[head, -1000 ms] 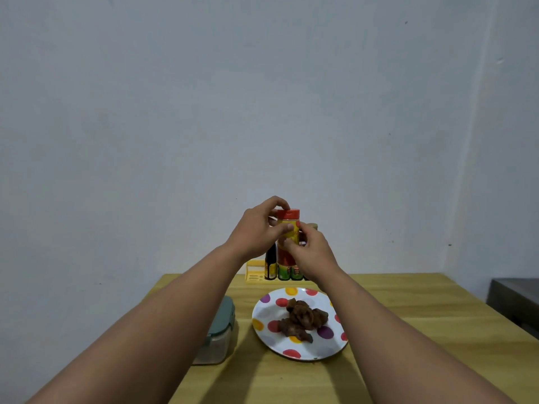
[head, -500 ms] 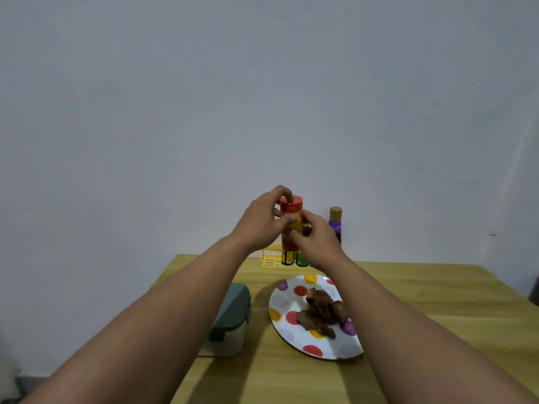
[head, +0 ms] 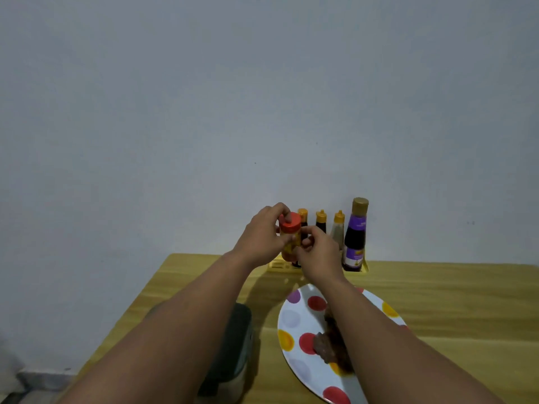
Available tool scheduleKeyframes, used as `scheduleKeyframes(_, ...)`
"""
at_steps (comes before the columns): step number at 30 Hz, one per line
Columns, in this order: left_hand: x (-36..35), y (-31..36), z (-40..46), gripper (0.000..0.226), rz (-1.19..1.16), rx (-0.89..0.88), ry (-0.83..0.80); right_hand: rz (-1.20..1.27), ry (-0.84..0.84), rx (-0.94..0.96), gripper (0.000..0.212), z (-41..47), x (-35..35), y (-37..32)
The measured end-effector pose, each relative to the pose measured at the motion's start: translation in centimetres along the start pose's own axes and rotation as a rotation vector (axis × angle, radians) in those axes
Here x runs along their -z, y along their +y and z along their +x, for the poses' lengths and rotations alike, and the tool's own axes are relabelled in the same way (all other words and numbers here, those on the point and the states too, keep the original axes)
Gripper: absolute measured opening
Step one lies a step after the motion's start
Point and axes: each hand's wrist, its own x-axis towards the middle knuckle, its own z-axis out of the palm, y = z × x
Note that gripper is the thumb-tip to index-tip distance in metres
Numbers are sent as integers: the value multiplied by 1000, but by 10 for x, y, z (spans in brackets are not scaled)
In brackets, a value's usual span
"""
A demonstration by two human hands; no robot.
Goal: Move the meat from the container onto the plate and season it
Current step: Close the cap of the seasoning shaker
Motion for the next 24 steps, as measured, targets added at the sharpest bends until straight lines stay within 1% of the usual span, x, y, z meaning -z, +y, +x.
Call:
scheduleKeyframes(11, -29, -52, 28, 35, -27, 113, -33, 0, -70, -83, 43, 25, -35, 29)
scheduleKeyframes(18, -38, -64, 33, 36, -48, 167, -52, 37, -113, -99, 41, 30, -40, 34)
scheduleKeyframes(24, -44, -69, 36, 36, -49, 185, -63, 26, -129, -122, 44, 33, -46, 42)
